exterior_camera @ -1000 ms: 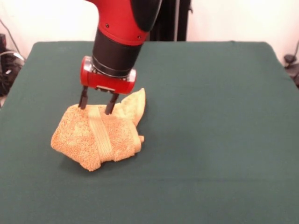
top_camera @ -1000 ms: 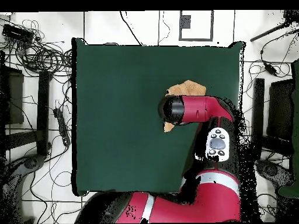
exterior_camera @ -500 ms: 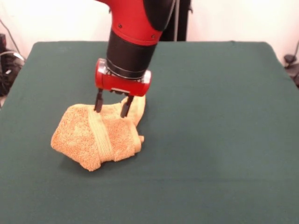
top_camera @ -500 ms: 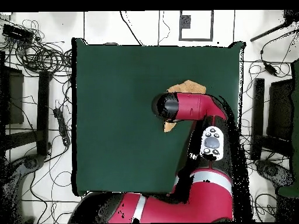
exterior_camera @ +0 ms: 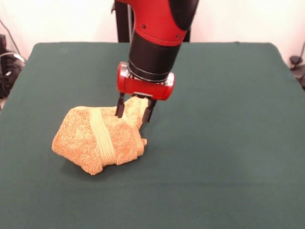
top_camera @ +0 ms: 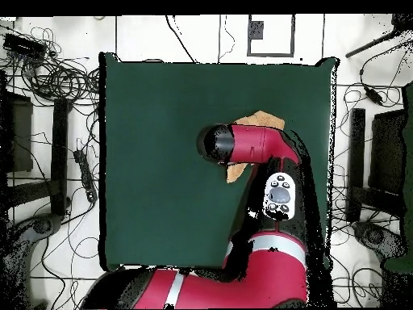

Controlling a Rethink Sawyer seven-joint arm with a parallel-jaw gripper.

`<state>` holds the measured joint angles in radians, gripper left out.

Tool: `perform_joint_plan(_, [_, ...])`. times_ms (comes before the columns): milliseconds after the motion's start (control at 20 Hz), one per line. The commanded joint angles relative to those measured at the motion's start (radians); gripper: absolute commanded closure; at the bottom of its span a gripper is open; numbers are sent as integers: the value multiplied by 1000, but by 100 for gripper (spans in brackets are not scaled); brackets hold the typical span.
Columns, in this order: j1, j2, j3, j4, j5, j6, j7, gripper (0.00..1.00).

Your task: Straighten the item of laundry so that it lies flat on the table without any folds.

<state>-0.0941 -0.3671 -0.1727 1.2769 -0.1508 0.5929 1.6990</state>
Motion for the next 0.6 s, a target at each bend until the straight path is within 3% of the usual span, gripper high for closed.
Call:
perform_joint_plan(50, [40, 102, 74, 26, 65, -23, 239, 0])
perform_joint_plan(600, [28, 214, 52, -47, 39, -67, 211, 0])
